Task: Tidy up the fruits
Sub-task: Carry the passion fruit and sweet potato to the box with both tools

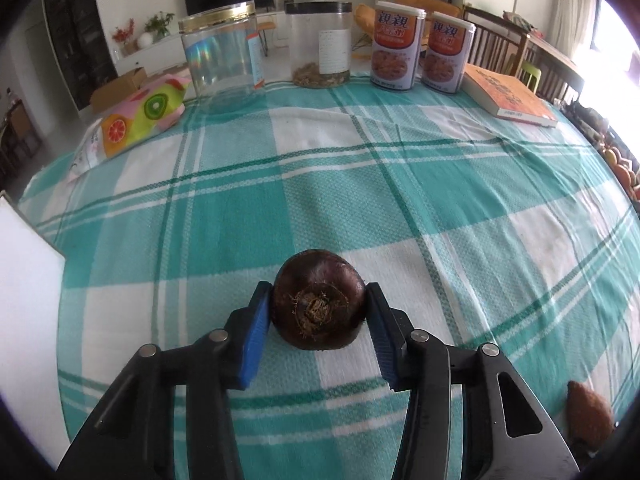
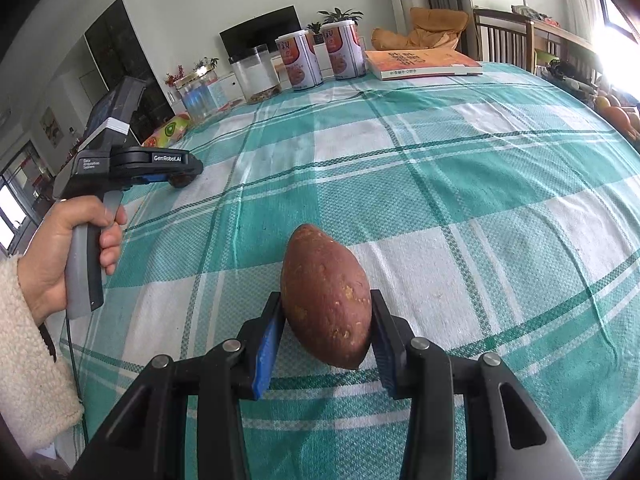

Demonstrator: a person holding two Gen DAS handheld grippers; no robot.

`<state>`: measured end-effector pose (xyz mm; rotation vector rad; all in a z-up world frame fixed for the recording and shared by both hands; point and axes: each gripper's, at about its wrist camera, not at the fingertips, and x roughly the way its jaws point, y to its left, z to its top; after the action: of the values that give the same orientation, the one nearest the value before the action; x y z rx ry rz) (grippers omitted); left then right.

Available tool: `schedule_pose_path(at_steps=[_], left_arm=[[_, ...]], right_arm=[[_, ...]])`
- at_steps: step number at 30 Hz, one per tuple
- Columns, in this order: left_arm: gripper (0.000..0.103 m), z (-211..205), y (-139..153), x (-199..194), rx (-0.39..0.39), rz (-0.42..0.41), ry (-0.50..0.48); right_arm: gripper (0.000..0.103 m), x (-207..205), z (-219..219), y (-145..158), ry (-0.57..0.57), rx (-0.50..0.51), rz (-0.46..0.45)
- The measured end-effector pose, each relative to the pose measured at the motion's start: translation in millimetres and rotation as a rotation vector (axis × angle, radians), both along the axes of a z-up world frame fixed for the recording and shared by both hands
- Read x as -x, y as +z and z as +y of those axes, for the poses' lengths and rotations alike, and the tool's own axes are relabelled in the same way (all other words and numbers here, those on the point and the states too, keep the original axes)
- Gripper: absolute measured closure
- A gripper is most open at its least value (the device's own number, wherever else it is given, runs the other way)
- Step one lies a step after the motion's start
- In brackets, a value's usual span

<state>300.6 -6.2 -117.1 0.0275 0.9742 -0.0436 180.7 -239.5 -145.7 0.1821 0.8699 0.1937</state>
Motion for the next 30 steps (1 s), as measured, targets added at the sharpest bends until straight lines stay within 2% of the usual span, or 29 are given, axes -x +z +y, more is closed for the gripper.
schedule_pose_path(at_steps=[6,10,13,14,15,16,17,19,21,26,30], left_arm=[[0.055,-20,8,97,0.078,0.043,-0.069],[0.055,-27,-4,153,0.101,0.083,-0.118],[0.052,-25,-5,176,0.078,0.039,-0.149],[0.047,-24,-5,179,0.071,0.033,-0.152],[0.034,-21,-5,180,0.064,0.034,-0.146],[0.030,-16,-5,180,0.067,0.039,-0.139],[0.028,-10,-5,181,0.085,0.044,-0.133],[0.028,2,-4,181,0.138,0.062,-0.127],[0.028,10,-5,182,0.172,0.070,-0.122],[0.028,2,-4,171,0.180,0.067,-0.168],[0.028,-20,-7,155,0.077,0.093,-0.233]], right_arm=[[0.062,7,-3,1,-0.012,-0.016,0.001],[0.062,19,-1,4,-0.026,0.000,0.014],[0.061,23,1,2,-0.029,0.007,0.046],[0.061,24,2,3,-0.031,0.015,0.050],[0.061,25,2,3,-0.030,0.020,0.063],[0.059,26,3,4,-0.025,0.021,0.082],[0.057,26,2,5,-0.009,0.014,0.108],[0.034,27,1,8,0.037,-0.014,0.186],[0.026,27,-3,11,0.053,-0.009,0.268],[0.026,12,-5,18,0.075,0.007,0.373],[0.026,-15,4,26,0.085,0.068,0.413]])
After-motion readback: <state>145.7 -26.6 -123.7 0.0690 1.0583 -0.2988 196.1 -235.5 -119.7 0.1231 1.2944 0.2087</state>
